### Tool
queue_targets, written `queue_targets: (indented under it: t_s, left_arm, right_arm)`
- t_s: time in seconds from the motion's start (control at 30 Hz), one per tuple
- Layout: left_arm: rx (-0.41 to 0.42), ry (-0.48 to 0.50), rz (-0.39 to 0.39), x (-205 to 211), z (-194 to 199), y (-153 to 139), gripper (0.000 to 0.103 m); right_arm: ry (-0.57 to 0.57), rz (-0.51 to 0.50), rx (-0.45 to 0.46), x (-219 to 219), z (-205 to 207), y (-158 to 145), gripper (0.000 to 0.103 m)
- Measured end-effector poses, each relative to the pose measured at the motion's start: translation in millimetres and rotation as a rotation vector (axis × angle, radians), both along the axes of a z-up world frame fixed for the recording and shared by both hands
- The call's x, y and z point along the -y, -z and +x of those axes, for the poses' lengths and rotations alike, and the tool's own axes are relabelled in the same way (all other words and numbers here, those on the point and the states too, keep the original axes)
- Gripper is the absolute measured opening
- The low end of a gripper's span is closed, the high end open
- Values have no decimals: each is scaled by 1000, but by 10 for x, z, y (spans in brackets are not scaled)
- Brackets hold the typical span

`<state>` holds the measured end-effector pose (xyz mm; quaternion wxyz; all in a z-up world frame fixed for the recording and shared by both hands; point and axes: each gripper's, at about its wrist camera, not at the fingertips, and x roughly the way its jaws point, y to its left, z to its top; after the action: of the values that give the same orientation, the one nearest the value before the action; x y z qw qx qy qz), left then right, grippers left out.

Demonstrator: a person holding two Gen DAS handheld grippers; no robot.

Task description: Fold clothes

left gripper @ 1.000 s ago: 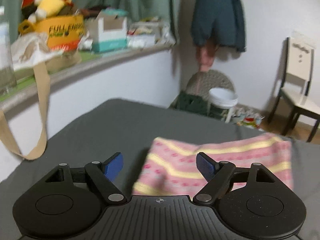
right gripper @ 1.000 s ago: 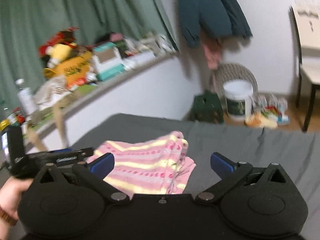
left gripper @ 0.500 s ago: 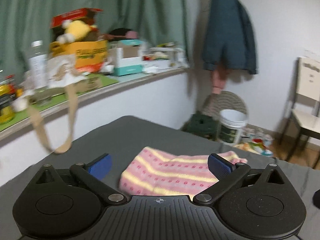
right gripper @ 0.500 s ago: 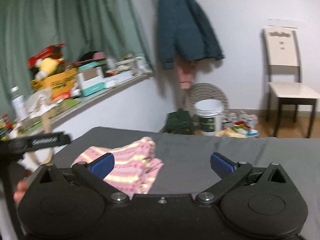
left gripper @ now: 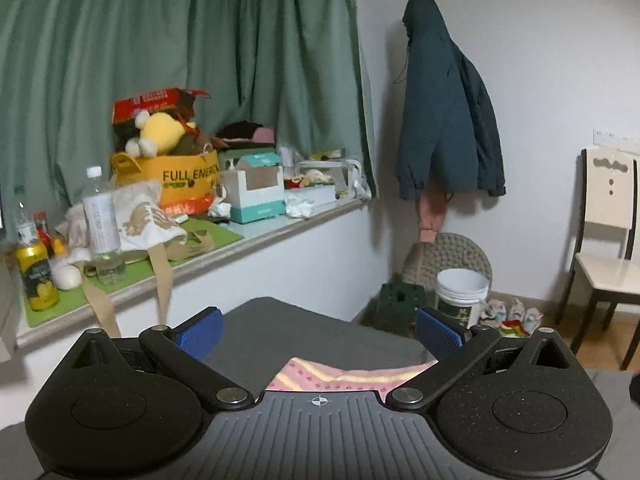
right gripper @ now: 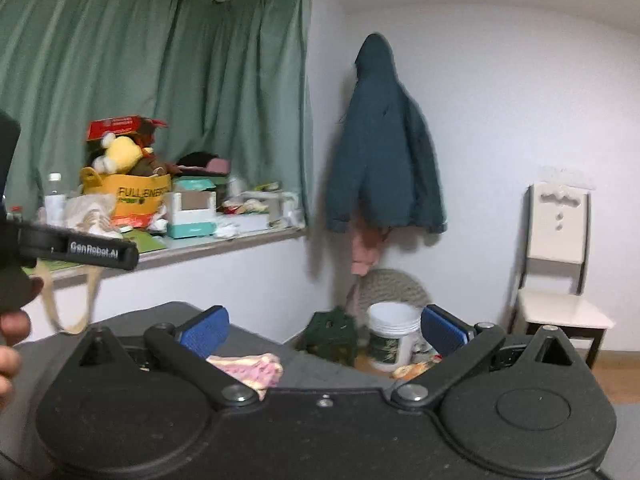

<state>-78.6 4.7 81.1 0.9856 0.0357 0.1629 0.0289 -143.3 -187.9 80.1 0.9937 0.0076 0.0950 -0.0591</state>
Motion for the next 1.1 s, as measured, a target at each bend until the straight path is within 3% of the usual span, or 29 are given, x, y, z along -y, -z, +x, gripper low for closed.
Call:
queue_targets:
  t_s: [0.1, 0.23, 0.3, 0.43, 0.53, 0.67, 0.8, 1.1]
  left_arm:
    - [-74, 25, 62, 113, 85, 156, 103]
    - [-190, 17, 151, 235, 263, 460, 103]
    - [-259, 26, 177, 261, 362, 621, 103]
    - [-386, 32, 188, 313, 507, 825, 103]
    - [-450, 28, 209, 344, 571, 975, 103]
    - [-503, 75, 157, 375, 552, 1024, 103]
    - [-515, 124, 81, 344, 478, 968, 103]
    - [-516, 126, 82, 346, 476, 970, 103]
  right_arm:
    - [62, 103, -96, 127, 187, 67, 103]
    - [58, 152, -344, 168, 539, 408, 103]
    - [41, 117, -411, 88, 596, 550, 103]
    - [49, 54, -460, -85, 628, 710, 103]
    - [45, 81, -504, -106, 617, 803, 103]
    - [44, 100, -541, -97, 581, 865, 103]
    - [36, 84, -542, -113, 530, 888, 103]
    - [43, 69, -539, -143, 511, 883, 103]
